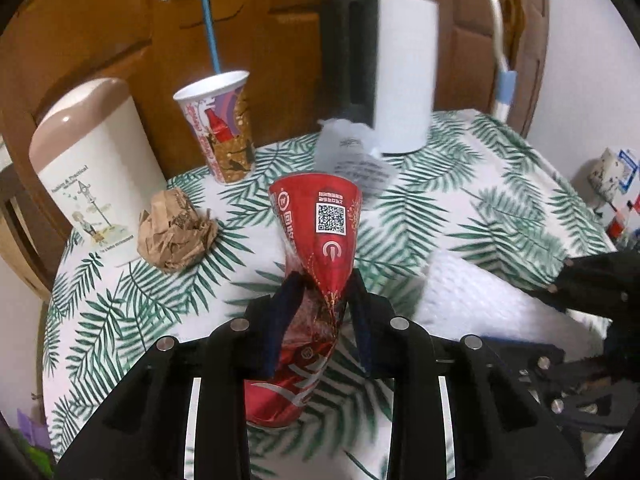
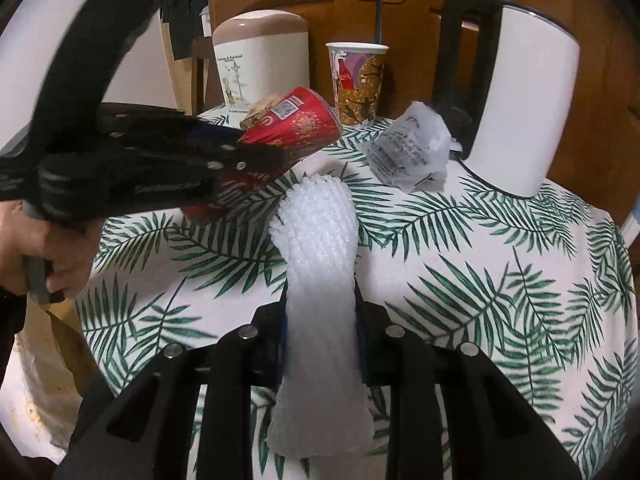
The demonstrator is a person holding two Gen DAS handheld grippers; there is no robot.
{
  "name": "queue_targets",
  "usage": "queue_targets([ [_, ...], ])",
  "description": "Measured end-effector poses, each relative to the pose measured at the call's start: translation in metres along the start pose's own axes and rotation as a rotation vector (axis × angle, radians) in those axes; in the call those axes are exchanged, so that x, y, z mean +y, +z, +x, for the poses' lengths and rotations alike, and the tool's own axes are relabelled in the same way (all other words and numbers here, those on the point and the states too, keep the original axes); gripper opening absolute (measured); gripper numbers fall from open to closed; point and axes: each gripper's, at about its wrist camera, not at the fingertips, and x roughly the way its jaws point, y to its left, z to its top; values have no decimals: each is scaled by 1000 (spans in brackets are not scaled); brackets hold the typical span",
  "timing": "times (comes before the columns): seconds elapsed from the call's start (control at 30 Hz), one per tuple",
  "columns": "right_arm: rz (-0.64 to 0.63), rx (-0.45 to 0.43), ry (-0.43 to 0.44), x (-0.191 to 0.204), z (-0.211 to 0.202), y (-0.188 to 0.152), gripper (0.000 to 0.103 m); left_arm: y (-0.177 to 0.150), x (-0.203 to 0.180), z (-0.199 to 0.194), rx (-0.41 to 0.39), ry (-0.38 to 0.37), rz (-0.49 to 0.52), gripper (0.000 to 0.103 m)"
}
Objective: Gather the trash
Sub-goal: 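Carry the red can and mesh sleeve over the pink bag and release both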
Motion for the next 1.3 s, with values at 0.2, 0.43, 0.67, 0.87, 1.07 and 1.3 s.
queue_targets([
  [0.2,24,-26,-5,6,-29,-19,24,-19,-19,-34,-26,-29,8,28],
  [0.43,37,-55,-8,22,-75,-56,24,-51,-46,-80,-50,-66,9,28],
  [0.67,40,-72,-10,51,-125,-105,24,-102,-78,-125,-54,-104,19,28],
  [0.87,51,-56,-17,72,-143,-150,24,-154,-103,-143,-12,-131,22,28],
  [1.07,81,24,4,85,-121,-201,24,-212,-125,-128,94,-167,32,28],
  [1.3,130,197,27,79,-38,-262,24,-279,-139,-57,287,-199,7,28],
])
